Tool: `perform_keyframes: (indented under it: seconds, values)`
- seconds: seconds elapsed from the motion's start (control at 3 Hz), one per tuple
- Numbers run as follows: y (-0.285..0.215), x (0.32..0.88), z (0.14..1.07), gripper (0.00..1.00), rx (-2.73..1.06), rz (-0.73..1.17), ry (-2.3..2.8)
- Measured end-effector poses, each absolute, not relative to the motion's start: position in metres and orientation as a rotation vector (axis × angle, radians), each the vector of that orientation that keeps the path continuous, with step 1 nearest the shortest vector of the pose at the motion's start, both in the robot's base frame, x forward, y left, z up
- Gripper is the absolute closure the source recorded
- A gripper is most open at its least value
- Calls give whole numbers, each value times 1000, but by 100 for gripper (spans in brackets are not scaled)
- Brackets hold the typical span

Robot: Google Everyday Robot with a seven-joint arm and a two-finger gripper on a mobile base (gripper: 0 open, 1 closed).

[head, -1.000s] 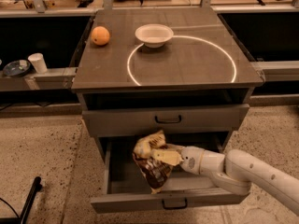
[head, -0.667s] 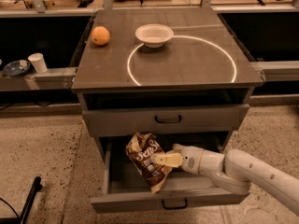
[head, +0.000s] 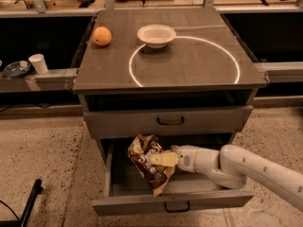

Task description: Place brown chip bag into middle drawer

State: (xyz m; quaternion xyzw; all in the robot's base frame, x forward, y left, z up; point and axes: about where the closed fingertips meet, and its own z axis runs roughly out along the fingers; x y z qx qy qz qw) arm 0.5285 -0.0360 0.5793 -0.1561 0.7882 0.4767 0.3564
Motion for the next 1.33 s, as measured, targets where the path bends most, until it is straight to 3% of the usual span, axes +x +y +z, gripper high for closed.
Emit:
perform_keyframes:
  seconds: [1.0,1.33]
  values:
    - [45,540,511,0,-442,1447,2221]
    - [38,538,522,0,-459,1417,2192]
